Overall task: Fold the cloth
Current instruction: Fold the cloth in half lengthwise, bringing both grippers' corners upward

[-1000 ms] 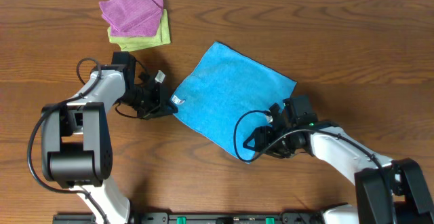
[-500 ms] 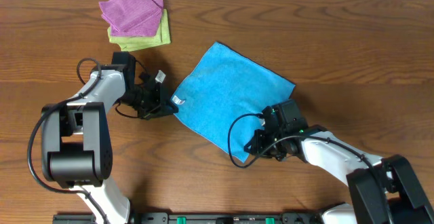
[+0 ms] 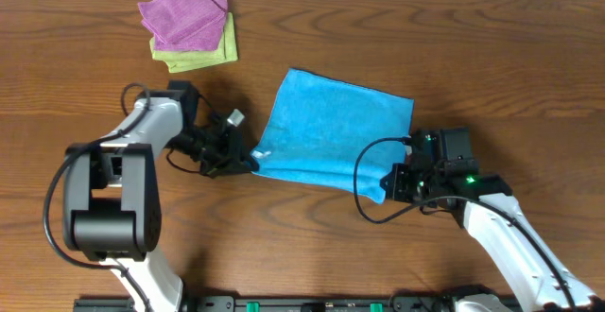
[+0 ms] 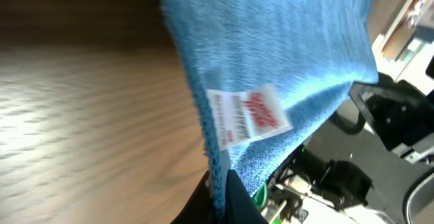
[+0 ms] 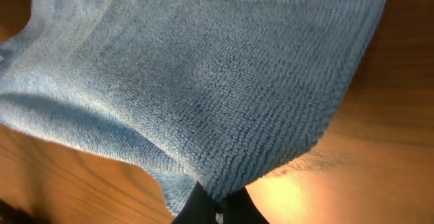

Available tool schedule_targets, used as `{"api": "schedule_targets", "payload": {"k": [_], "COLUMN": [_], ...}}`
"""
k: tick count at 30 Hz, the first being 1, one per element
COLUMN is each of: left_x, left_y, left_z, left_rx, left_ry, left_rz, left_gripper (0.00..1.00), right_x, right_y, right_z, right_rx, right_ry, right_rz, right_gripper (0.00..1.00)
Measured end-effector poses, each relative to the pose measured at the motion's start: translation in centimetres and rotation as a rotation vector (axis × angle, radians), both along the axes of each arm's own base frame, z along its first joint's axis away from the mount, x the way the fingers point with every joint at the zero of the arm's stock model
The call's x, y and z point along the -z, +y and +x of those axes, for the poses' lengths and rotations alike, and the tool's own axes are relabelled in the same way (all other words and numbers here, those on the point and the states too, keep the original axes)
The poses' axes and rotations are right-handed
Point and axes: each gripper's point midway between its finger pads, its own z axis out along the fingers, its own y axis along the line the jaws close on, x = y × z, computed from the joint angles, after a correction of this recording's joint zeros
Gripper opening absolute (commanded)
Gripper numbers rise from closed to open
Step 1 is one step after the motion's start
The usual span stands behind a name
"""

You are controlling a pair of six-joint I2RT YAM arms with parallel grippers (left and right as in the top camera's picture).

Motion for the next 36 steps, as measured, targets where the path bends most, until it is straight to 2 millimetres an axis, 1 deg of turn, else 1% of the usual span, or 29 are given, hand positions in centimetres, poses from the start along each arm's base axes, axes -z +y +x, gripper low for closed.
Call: {"api": "schedule_targets", "payload": {"k": [3,6,9,12,15,17,19,21,24,25,29,33,36], "left_x": [-0.2,-0.4,-1.0,-2.4,-4.2,-5.4,-6.0,-6.1,-6.3,-6.4,-7.2,-7.6,-7.6], "left_y": [-1.7,-3.7,-5.1,-5.9,-6.2,-6.3,-6.4,-6.3,-6.3,-6.3,-6.9,-7.3,-7.5], "left_z": [-1.0,-1.9,-1.4,0.1,2.0,3.2,4.3,5.5,7.1,7.9,10.4,11.6,12.2], "left_rx": [0.061,0.128,0.154,0.130,0.079,0.037,0.001,-0.049,-0.092,-0.114,-0.180,-0.222,-0.245], "left_ry": [0.001,-0.017,-0.084,-0.176,-0.269,-0.320,-0.353,-0.371,-0.415,-0.442,-0.535,-0.583,-0.605], "left_rz": [-0.017,-0.025,-0.030,-0.043,-0.047,-0.043,-0.037,-0.015,0.005,0.016,0.039,0.061,0.088], "left_gripper": [0.06,0.06,0.06,0.06,0.06,0.05,0.06,0.06,0.06,0.06,0.06,0.06,0.06], "right_x": [0.3,0.3,-0.4,-1.0,-1.5,-2.0,-2.7,-3.3,-3.9,-3.9,-3.1,-2.4,-2.7], "right_y": [-0.6,-1.8,-2.7,-3.3,-3.6,-3.7,-3.9,-4.2,-4.5,-4.6,-4.9,-5.5,-6.0], "right_z": [-0.7,-1.3,-0.9,-0.3,0.7,1.9,3.2,4.3,5.5,5.9,7.6,8.9,10.1], "right_rx": [0.005,0.021,0.037,0.051,0.063,0.075,0.090,0.110,0.130,0.136,0.155,0.182,0.207], "right_ry": [0.024,0.028,-0.018,-0.064,-0.111,-0.163,-0.223,-0.275,-0.323,-0.336,-0.353,-0.366,-0.401], "right_rz": [-0.037,-0.101,-0.147,-0.180,-0.200,-0.207,-0.213,-0.229,-0.242,-0.247,-0.263,-0.271,-0.267], "right_gripper": [0.01,0.01,0.01,0.01,0.01,0.01,0.01,0.01,0.01,0.01,0.01,0.01,0.01]}}
